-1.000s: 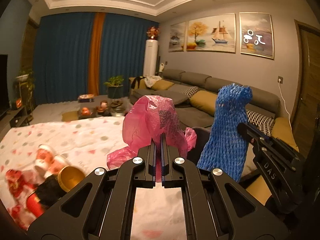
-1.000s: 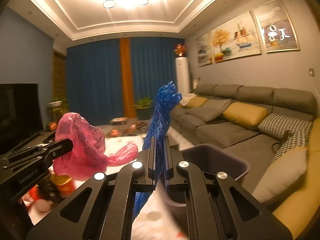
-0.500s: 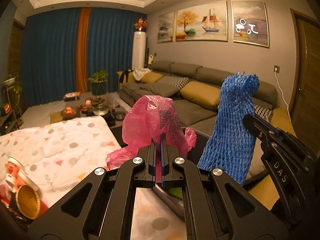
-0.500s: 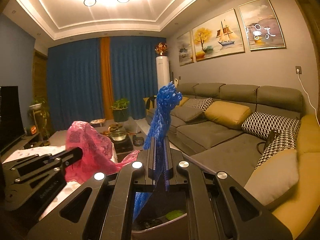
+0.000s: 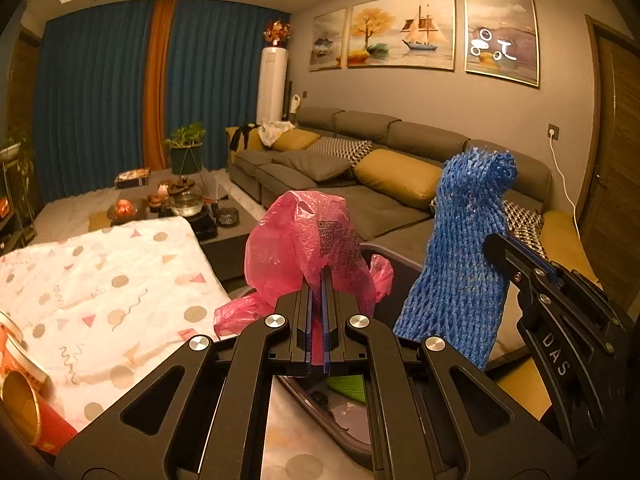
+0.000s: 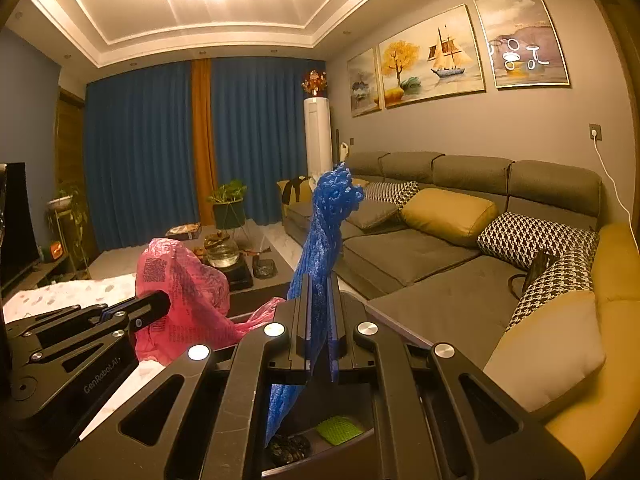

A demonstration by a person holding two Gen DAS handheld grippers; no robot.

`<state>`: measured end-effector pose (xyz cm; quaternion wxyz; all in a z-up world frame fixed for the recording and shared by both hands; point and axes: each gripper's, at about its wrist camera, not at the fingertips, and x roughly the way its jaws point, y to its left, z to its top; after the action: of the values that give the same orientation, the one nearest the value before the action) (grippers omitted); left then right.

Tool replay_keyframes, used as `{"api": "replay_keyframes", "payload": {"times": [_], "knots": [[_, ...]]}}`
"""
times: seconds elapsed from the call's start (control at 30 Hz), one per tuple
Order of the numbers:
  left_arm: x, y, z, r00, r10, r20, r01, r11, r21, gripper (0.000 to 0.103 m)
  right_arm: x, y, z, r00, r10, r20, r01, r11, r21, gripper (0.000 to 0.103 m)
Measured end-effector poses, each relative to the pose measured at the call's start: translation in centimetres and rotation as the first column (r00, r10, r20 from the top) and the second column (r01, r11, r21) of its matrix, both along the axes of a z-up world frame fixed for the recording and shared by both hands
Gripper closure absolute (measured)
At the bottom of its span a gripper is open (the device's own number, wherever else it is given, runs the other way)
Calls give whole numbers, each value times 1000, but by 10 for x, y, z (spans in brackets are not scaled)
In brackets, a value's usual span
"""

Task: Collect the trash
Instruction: 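Open both grippers over the grey bin to drop the pink bag and net, then move both grippers back to the trash on the bed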

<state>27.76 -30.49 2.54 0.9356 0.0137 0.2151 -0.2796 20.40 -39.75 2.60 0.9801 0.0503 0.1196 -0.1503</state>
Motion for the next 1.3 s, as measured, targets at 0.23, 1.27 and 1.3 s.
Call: {"api": "replay_keyframes", "payload": {"times": [0.23, 1.27, 1.3], "knots": [[6, -6, -6, 999, -9, -31, 9, 1000, -3, 100, 6, -2, -4, 1000, 6, -14, -5, 1000, 19, 96], [-15, 36, 3, 995, 98, -5, -98, 994, -47, 21, -29, -1, 13, 999, 0, 39, -3, 997, 80, 35], [-20, 41, 5, 994, 110, 5, -109, 993, -50, 18, -32, 1, 14, 999, -1, 43, -3, 997, 81, 28]]}}
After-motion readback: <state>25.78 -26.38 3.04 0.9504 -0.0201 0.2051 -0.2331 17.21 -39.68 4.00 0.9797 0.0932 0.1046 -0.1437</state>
